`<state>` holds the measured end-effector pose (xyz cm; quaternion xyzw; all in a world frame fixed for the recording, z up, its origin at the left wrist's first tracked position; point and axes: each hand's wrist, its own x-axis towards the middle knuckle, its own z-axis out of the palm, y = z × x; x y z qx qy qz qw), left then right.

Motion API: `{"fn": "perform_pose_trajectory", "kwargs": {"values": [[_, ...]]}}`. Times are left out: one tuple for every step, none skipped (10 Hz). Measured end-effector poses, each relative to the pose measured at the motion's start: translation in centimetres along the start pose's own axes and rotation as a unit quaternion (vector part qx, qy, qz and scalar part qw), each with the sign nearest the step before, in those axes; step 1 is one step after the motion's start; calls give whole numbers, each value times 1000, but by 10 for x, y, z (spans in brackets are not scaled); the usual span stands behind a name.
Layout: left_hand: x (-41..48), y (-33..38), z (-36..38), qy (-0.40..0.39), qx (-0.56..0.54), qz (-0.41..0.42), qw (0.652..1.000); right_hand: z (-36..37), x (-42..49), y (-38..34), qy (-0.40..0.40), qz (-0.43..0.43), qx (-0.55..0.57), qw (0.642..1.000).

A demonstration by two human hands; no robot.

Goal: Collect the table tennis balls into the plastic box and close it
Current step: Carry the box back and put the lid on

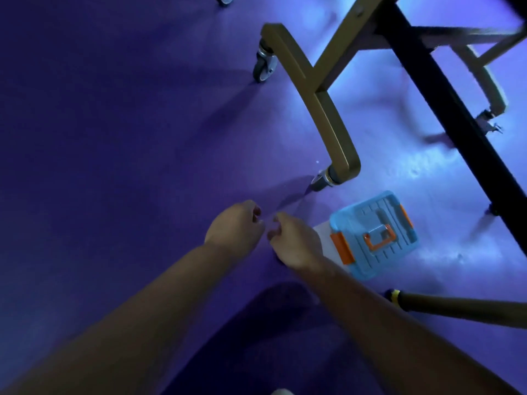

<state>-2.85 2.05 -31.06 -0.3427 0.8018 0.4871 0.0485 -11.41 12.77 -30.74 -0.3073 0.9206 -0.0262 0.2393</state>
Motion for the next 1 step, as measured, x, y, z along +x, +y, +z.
{"fn": "perform_pose_trajectory", "kwargs": {"values": [[-40,11,-49,12,-8,-30,999,-38,-25,-37,15,6,19,1000]]}}
